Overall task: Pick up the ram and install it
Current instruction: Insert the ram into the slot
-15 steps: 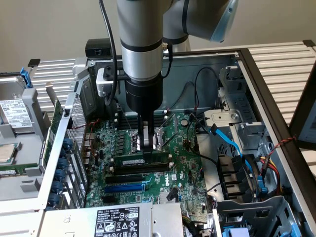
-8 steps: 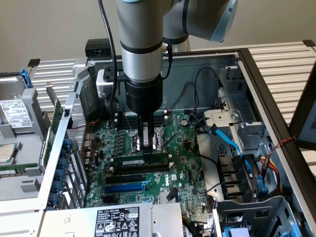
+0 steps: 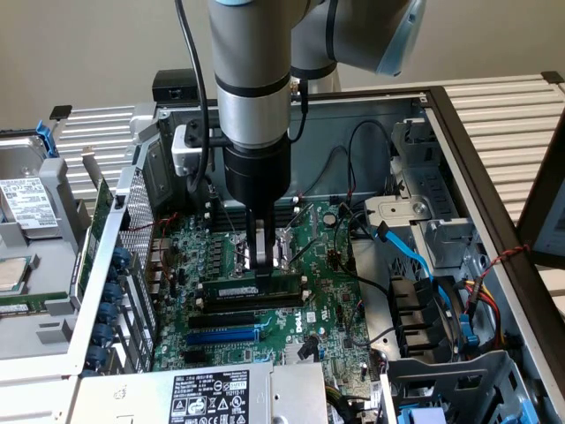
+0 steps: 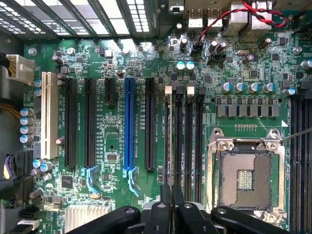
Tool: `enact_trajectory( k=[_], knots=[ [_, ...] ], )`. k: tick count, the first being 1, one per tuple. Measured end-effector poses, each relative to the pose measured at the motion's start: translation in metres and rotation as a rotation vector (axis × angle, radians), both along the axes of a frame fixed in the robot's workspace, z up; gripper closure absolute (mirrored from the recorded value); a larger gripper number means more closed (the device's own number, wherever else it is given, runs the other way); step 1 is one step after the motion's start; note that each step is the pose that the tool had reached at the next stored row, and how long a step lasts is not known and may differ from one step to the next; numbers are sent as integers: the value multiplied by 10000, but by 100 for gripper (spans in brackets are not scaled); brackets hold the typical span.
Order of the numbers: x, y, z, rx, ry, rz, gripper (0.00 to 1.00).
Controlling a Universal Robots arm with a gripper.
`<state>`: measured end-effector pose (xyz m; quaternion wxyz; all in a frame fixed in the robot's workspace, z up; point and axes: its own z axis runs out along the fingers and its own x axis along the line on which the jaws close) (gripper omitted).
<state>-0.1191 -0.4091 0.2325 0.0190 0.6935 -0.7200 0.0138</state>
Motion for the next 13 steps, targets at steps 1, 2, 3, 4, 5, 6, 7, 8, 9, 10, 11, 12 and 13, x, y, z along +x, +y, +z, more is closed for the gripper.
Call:
enact_trajectory(
  k=[1, 2, 3, 4, 5, 6, 7, 8, 9, 10, 11, 12, 13],
  knots=[
    [0, -4, 0, 0, 0, -2, 87],
    [0, -7, 0, 0, 0, -5, 87],
    [0, -10, 0, 0, 0, -8, 87],
    [0, -10, 0, 0, 0, -9, 87],
    [-1, -10, 0, -1, 1, -10, 87],
    [0, -11, -1, 1, 0, -10, 87],
    [-1, -11, -3, 11, 0, -10, 87],
    [-1, -11, -4, 18, -1, -9, 87],
    [-2, -11, -4, 26, 0, -10, 87],
    [-2, -11, -5, 34, -1, -9, 87],
    [-3, -11, -7, 39, -2, -8, 87],
    [-4, -11, -7, 38, -1, -8, 87],
    [-4, -12, -7, 38, -1, -8, 87]
  ],
)
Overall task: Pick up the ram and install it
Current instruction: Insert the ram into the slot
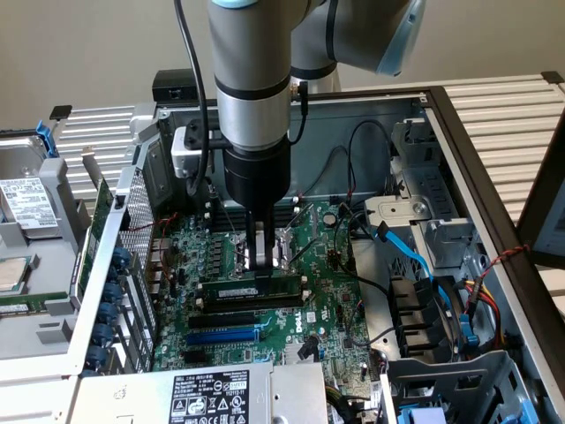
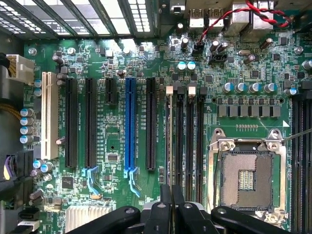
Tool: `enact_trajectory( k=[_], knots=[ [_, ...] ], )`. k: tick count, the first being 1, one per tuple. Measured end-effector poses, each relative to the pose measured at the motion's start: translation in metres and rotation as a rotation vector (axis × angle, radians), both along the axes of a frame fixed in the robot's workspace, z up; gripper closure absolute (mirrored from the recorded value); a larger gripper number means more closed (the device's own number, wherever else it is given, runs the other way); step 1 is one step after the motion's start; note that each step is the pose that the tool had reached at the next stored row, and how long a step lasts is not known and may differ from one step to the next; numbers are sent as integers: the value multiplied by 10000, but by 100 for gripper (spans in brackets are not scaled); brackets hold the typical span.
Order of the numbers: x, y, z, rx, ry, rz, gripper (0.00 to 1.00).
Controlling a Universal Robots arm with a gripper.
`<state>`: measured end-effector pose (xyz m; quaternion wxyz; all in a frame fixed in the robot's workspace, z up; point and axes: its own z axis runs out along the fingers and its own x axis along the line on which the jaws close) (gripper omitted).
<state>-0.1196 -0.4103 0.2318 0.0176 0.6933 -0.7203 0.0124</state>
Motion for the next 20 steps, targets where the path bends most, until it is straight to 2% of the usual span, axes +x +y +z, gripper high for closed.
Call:
enact_trajectory(
  k=[20],
  knots=[
    [-2, -11, -11, 6, -24, -10, 87]
  ],
)
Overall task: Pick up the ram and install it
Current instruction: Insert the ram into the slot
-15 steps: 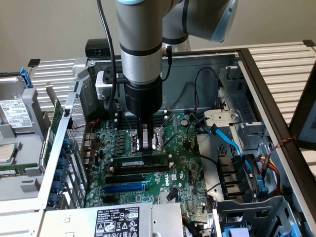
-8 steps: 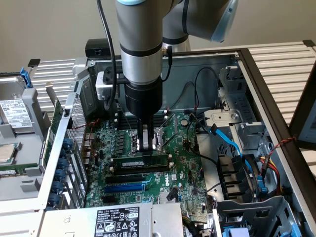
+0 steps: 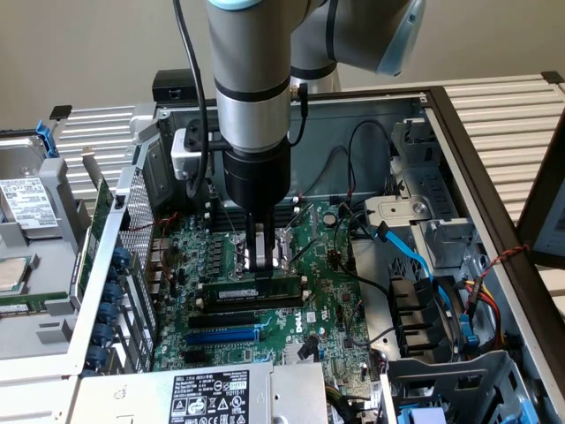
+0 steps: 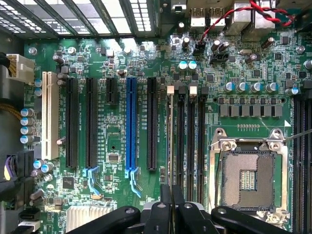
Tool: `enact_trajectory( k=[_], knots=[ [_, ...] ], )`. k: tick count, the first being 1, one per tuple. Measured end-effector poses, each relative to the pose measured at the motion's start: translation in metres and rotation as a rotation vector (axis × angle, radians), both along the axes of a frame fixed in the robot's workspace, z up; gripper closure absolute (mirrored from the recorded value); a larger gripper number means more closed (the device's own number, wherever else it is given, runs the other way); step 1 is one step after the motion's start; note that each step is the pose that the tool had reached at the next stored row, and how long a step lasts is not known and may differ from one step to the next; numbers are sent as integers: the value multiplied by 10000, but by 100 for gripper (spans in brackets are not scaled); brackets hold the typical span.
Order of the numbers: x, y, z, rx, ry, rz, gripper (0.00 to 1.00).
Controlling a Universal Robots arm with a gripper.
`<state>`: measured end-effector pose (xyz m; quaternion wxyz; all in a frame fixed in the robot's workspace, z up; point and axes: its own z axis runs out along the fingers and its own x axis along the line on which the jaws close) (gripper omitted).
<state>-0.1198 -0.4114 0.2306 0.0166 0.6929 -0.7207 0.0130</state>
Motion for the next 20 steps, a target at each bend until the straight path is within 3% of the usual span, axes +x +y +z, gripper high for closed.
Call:
enact_trajectory(
  k=[20],
  knots=[
    [-24, 1, -31, 11, -58, 1, 87]
  ],
)
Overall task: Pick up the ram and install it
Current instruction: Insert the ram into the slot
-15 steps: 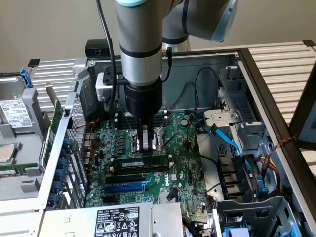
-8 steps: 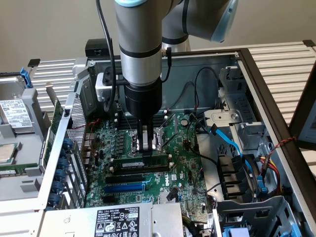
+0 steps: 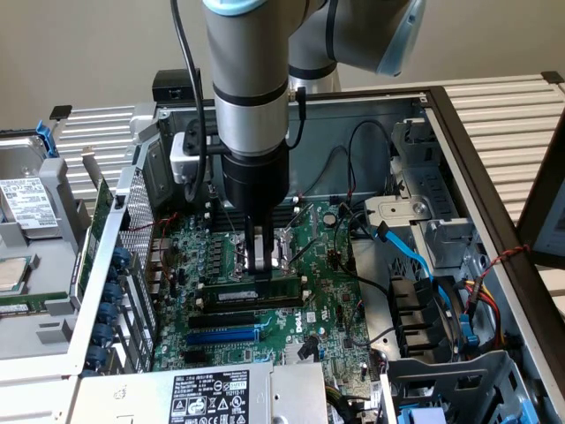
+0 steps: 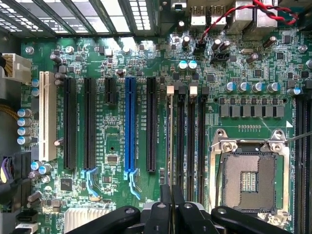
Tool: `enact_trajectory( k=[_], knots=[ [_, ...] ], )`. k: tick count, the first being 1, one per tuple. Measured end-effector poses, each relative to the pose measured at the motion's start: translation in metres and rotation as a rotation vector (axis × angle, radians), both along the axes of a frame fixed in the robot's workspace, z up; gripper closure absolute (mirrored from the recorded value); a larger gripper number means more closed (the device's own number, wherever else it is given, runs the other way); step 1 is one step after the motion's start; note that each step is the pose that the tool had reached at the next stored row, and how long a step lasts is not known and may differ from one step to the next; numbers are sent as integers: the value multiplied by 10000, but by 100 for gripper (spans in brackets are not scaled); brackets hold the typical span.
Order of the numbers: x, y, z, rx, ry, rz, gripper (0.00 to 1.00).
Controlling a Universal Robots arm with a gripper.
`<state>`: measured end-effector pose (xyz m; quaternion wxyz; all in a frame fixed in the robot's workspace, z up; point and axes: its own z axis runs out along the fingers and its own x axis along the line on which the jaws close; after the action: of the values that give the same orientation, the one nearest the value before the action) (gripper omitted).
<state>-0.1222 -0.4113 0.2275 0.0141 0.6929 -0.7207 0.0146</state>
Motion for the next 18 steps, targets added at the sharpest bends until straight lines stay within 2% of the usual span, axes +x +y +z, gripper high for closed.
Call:
enact_trajectory(
  k=[2, 3, 4, 5, 7, 13, 18],
  knots=[
    [-10, 0, 1, -3, 9, -3, 86],
    [-10, 0, 1, -2, 46, 0, 86],
    [-12, 0, 2, 1, 136, -1, 79],
    [-12, -1, 7, 2, 228, -1, 79],
    [-12, -1, 27, 12, 356, -1, 79],
    [-12, -7, 182, 82, 372, 1, 79],
    [-12, -9, 225, 100, 370, 0, 79]
  ],
)
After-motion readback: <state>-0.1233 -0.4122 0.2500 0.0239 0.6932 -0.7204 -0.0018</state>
